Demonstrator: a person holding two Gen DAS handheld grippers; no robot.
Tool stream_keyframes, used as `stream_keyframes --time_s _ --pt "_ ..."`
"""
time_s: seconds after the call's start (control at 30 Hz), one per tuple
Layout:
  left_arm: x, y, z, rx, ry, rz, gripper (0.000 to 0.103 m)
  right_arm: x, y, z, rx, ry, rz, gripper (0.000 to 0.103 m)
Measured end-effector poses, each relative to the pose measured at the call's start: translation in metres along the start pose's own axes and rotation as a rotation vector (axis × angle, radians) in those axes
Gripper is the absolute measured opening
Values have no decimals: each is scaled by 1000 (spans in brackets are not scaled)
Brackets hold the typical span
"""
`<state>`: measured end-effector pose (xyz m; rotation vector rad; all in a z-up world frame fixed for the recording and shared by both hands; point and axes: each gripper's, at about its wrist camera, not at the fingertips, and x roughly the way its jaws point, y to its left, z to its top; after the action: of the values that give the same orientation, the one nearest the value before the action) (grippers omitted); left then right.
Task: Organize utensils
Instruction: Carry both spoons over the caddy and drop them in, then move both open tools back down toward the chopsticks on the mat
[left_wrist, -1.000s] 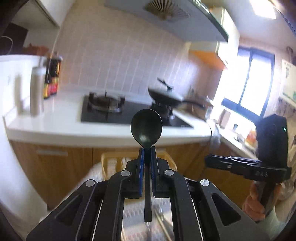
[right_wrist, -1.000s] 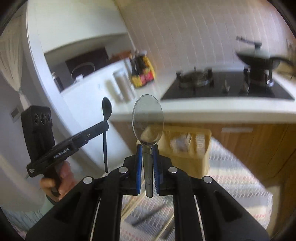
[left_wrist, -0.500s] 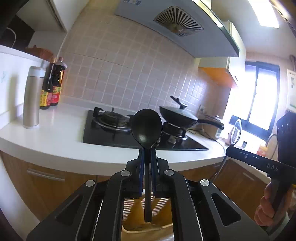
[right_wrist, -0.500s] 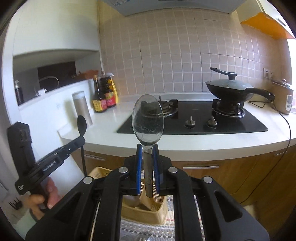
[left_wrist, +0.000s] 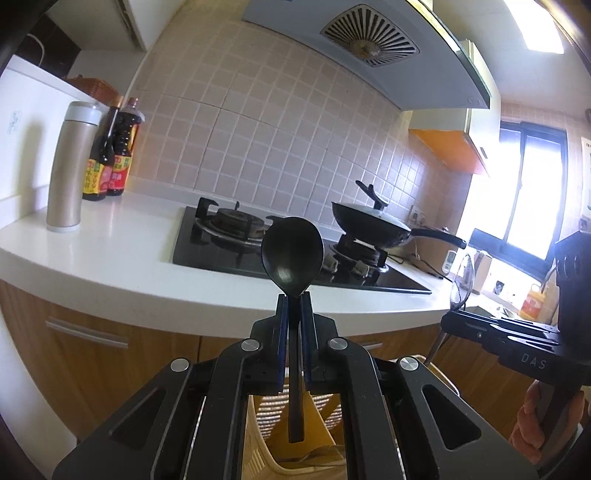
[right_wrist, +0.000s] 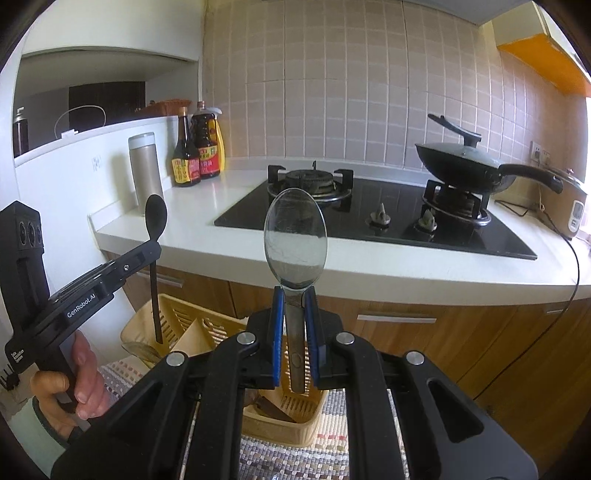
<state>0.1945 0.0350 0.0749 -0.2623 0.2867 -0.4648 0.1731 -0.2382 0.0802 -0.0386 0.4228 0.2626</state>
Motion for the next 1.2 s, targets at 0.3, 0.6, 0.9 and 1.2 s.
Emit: stream_keyframes --time_s 0.3,0.6,0.9,1.2 --pt "-4 -3 -10 28 25 -8 8 4 -3 -13 32 55 44 10" --pt "-27 6 -5 -9 58 -38 34 -11 -15 -19 122 110 141 26" --pt "-78 -7 10 5 42 -63 47 -51 -6 -20 108 75 113 43" --pt "-125 -29 15 52 123 -47 51 -87 4 -26 115 130 69 43"
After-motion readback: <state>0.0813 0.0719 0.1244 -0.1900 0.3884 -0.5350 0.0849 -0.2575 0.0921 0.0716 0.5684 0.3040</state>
